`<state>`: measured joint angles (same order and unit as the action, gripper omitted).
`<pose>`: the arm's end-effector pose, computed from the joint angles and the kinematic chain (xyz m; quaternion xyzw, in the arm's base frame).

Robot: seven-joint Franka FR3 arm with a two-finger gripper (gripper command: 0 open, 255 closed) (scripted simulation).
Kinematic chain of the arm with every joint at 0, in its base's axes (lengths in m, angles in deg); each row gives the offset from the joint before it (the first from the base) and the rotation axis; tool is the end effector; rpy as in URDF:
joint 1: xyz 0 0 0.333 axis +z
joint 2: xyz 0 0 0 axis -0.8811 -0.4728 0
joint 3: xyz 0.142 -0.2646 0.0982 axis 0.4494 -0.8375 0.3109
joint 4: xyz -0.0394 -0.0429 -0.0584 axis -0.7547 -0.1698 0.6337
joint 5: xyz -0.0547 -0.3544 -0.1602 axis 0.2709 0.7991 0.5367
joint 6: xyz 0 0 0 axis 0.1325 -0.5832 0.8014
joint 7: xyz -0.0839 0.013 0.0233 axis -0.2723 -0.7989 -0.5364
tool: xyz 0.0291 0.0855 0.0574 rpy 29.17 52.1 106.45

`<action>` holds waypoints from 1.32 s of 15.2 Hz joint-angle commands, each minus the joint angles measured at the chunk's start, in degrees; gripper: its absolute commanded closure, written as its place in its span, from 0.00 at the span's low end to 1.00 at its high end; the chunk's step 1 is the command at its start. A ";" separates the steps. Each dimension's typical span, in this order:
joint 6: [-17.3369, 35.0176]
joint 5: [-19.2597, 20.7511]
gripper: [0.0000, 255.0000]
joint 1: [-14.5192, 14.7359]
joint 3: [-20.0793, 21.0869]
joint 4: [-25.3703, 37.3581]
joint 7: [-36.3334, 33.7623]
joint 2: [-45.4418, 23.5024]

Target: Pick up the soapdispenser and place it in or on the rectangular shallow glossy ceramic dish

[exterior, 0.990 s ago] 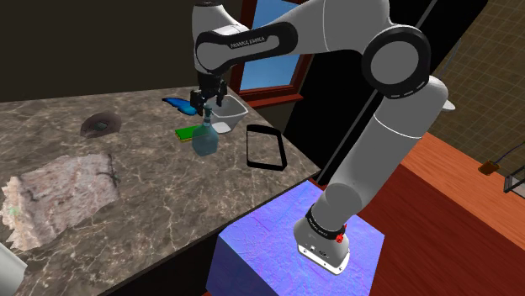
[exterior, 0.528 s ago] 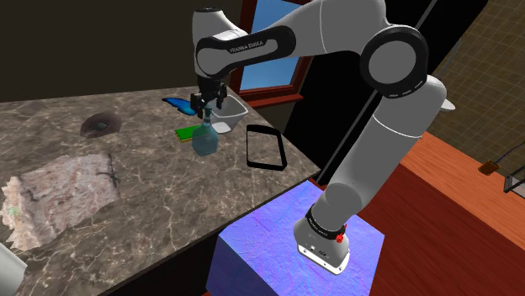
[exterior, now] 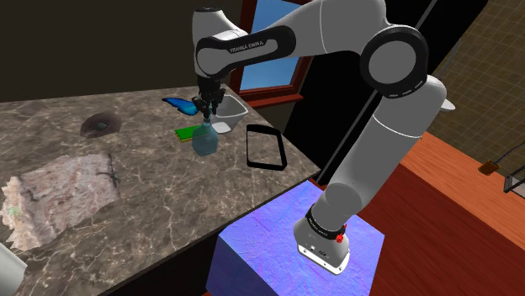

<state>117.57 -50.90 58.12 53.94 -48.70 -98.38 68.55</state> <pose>0.5546 0.0731 0.4161 0.9979 0.0149 -0.0077 0.0623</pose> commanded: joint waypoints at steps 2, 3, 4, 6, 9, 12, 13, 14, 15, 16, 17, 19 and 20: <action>0.00 0.02 1.00 -0.01 -0.01 -0.03 0.00 -0.02; -0.01 0.02 1.00 -0.01 -0.01 -0.03 0.01 -0.02; 0.00 0.02 1.00 -0.01 -0.01 -0.04 0.01 -0.01; -1.43 -0.23 1.00 -0.02 0.01 0.86 0.30 0.55; -3.60 -0.54 1.00 -0.02 0.02 2.36 0.70 1.28; -5.79 -0.81 1.00 -0.02 0.04 3.95 1.07 1.91; -6.52 -0.89 1.00 -0.02 0.04 4.50 1.19 2.10; -7.25 -0.97 1.00 -0.02 0.05 5.07 1.31 2.27; -7.98 -1.04 1.00 -0.02 0.05 5.66 1.42 2.44; -8.72 -1.11 1.00 -0.02 0.05 6.25 1.53 2.59; -9.46 -1.17 1.00 -0.01 0.06 6.86 1.64 2.73; -10.94 -1.29 1.00 -0.01 0.06 8.12 1.85 2.97; -11.69 -1.34 1.00 -0.01 0.06 8.77 1.95 3.07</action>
<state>106.52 -52.22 58.07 53.97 -40.58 -96.43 71.63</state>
